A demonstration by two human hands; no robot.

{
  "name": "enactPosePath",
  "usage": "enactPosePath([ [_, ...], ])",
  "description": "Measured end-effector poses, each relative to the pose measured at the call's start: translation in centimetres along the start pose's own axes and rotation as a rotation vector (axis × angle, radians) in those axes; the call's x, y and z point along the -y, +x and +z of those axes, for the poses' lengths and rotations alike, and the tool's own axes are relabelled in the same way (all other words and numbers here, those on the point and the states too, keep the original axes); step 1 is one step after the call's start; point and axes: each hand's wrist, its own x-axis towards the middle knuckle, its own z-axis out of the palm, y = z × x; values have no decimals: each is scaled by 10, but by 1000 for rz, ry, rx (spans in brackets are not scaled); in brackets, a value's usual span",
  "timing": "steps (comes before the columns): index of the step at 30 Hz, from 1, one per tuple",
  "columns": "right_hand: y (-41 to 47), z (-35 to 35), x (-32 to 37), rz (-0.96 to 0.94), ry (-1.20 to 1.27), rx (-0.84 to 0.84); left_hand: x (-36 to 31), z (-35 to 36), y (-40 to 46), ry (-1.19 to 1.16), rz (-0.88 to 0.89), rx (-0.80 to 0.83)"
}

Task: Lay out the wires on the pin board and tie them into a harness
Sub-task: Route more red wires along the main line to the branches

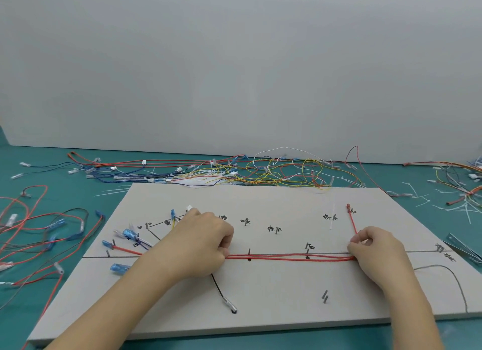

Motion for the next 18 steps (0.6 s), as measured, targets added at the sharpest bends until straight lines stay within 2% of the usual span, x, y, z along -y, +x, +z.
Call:
enactPosePath([
  [7, -4, 2, 2, -15, 64, -81, 3, -3, 0, -1, -26, 24],
  [18, -17, 28, 24, -120, 112, 4, 40, -18, -10, 10, -240, 65],
])
